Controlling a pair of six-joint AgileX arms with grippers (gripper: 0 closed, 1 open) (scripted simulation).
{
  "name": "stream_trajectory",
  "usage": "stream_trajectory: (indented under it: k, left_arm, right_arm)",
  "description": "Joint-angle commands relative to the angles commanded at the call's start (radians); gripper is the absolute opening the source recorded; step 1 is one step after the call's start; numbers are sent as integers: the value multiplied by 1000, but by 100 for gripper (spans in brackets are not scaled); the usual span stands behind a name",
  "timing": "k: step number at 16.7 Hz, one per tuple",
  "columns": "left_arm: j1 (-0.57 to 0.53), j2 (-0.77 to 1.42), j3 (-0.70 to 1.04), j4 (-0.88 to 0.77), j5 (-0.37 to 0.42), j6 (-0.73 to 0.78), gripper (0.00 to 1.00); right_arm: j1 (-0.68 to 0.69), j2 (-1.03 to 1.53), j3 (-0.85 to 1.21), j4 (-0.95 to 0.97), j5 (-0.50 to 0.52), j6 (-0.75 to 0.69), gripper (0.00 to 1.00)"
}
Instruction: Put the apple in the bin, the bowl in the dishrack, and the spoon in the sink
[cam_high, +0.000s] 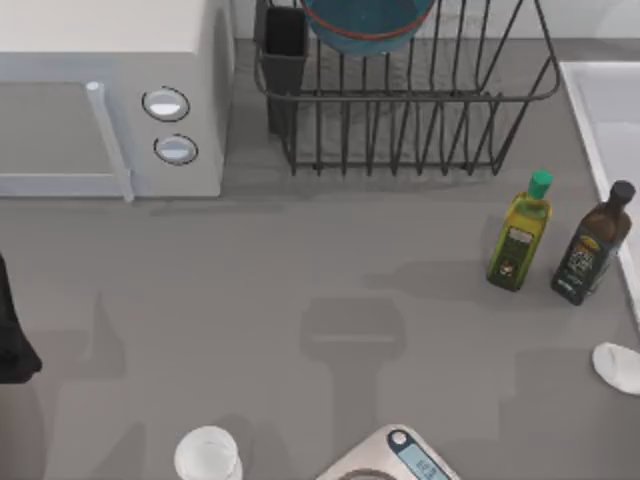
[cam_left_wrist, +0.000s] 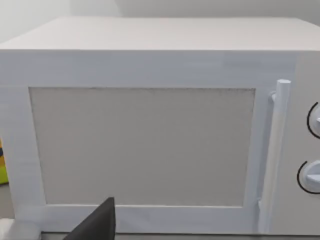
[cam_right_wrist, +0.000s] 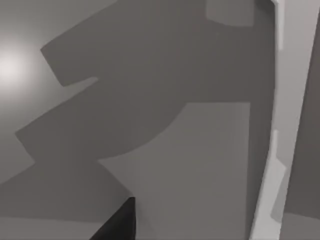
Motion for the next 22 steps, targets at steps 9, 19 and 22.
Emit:
stream_trajectory:
  k: [9, 19, 22]
  left_arm:
    - [0, 0, 0, 0, 0, 0, 100]
    - [0, 0, 0, 0, 0, 0, 100]
    - [0, 0, 0, 0, 0, 0, 100]
  right_arm:
    - [0, 0, 0, 0, 0, 0, 0]
    - [3, -109, 122, -223, -8, 29, 0]
    - [2, -164, 214, -404, -8, 26, 0]
